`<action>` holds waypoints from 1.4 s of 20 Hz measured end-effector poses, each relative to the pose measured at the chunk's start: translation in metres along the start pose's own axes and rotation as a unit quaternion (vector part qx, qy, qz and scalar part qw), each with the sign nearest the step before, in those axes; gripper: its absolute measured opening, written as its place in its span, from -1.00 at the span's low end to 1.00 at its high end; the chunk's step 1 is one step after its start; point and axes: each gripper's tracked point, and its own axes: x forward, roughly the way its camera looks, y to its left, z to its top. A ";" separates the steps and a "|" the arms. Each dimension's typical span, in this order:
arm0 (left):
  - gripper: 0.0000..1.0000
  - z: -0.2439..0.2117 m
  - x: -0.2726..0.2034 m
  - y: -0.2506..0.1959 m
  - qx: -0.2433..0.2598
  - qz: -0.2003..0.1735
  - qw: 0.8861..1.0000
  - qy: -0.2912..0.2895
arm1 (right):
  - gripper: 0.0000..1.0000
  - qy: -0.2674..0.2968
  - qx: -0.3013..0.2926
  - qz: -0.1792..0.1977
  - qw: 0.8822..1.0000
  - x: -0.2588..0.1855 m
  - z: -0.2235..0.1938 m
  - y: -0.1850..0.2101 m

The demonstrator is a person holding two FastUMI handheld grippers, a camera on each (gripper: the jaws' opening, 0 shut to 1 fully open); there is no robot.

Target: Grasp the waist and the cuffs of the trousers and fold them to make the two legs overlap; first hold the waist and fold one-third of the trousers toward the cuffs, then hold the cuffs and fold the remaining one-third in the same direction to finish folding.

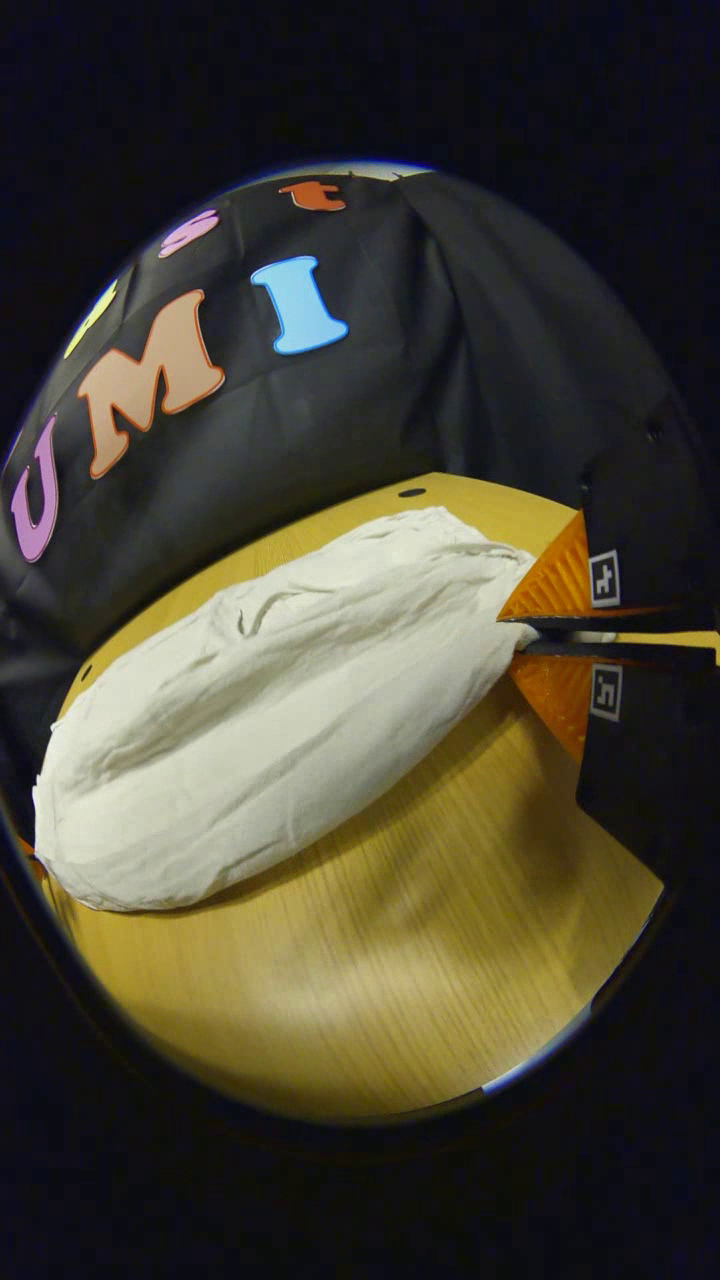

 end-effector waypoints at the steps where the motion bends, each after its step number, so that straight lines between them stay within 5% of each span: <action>1: -1.00 0.003 -0.002 0.007 -0.013 0.009 1.000 -0.003 | -0.87 -0.003 0.004 -0.008 1.000 -0.002 0.004 -0.007; 10: -1.00 0.052 -0.014 0.090 -0.066 0.090 0.993 -0.042 | -0.87 -0.044 0.029 -0.075 0.996 -0.012 0.041 -0.079; 19: -1.00 0.085 -0.030 0.143 -0.085 0.152 0.984 -0.036 | -0.87 -0.100 0.068 -0.088 0.989 -0.004 0.070 -0.130; 28: -1.00 0.126 0.023 0.189 -0.127 0.140 0.980 -0.067 | -0.88 -0.060 0.080 -0.084 0.991 0.042 0.099 -0.156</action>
